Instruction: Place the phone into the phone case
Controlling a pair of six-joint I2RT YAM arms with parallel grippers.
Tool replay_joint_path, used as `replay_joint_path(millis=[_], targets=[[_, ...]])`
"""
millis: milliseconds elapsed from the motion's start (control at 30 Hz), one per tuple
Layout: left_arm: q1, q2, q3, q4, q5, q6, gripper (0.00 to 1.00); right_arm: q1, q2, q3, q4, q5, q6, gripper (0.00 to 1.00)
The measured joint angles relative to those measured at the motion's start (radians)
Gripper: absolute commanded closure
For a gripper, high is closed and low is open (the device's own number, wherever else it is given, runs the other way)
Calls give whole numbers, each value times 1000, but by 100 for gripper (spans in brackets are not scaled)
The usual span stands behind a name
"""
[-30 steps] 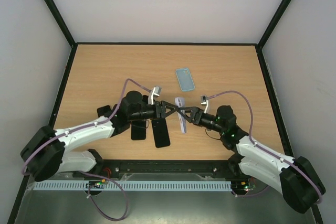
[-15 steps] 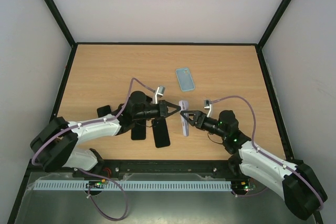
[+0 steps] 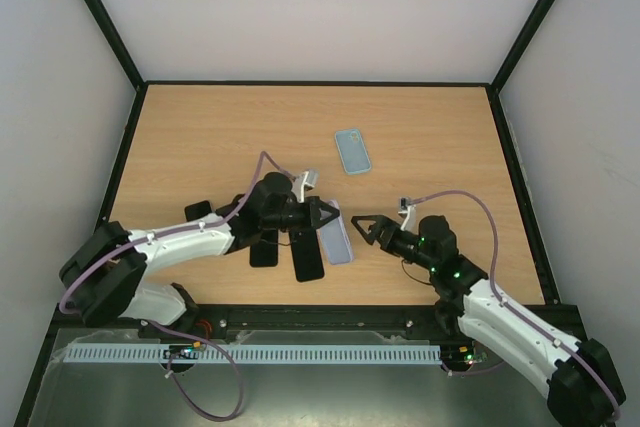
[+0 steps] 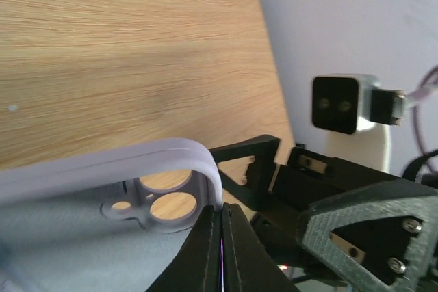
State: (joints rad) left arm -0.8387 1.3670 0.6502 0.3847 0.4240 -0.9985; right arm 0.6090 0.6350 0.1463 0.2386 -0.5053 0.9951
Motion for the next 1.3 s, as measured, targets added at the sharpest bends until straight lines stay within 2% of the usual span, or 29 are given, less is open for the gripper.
replay_joint_path(millis=[167,200,300,367,500,667,767,933,1067,1300], targets=[[-33,65,98,-129,-55,69,97,0,-68,0,-109,70,-1,2],[-36,80,106,-135,-60,74,94,0,-76,1,-129,82,-2,2],[-42,142,117,-151,-67,83,77,0,-85,7,-188,113,-9,1],[-43,170,116,-162,-71,85,61,0,-84,11,-222,131,-13,0],[-43,173,116,-182,-96,89,32,0,-77,12,-267,152,-7,4],[-43,121,116,-257,-182,107,10,0,-50,26,-316,185,14,10],[-43,52,116,-334,-268,121,1,0,-26,44,-339,206,27,14],[-35,-98,107,-459,-434,128,0,1,25,77,-358,230,48,22],[-12,-233,72,-544,-534,127,0,20,72,110,-377,258,57,25],[11,-447,29,-637,-629,135,0,164,166,194,-386,352,90,26]])
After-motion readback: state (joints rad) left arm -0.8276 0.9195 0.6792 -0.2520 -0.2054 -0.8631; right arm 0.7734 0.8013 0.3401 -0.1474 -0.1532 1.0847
